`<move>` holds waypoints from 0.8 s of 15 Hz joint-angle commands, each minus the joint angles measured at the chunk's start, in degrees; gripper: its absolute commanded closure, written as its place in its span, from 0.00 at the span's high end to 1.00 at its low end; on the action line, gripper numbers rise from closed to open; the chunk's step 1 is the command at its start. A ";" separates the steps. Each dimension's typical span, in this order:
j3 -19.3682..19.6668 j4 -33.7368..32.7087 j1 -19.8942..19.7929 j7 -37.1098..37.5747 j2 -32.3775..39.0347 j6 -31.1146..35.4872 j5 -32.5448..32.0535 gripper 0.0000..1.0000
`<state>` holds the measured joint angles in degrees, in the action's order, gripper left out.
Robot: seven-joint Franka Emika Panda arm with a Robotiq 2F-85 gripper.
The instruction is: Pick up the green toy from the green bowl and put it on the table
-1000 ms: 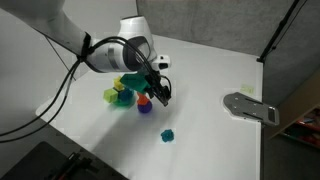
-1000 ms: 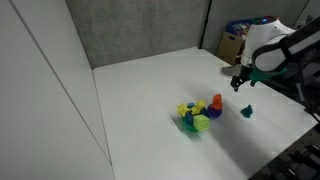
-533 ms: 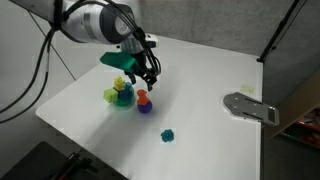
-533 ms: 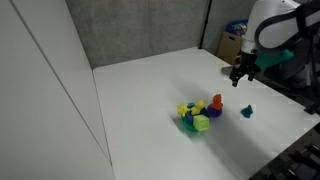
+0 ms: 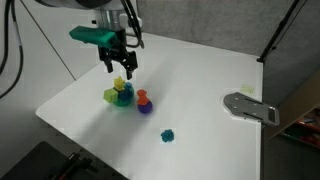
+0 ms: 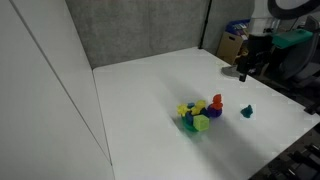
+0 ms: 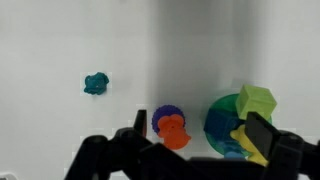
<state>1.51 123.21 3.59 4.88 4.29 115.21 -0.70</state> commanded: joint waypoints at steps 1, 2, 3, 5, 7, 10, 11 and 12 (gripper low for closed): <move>-1.03 0.10 -0.89 -0.65 -6.48 -6.45 -0.14 1.00; -1.15 0.04 -0.89 -0.72 -8.01 -8.01 -0.17 1.00; -1.20 -0.05 -0.93 -0.61 -9.71 -9.30 -0.13 1.00; -1.27 -0.08 -1.02 -0.79 -12.82 -10.87 -0.07 1.00; -1.15 0.03 -1.13 -1.13 -15.75 -11.34 0.61 1.00; -0.92 0.26 -1.25 -1.74 -18.63 -10.35 1.16 1.00; -0.91 0.22 -1.27 -1.79 -19.08 -10.23 1.24 1.00; -1.00 0.26 -1.29 -1.52 -19.42 -9.97 1.16 1.00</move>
<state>1.01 123.07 3.30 4.81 -13.33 105.22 -0.62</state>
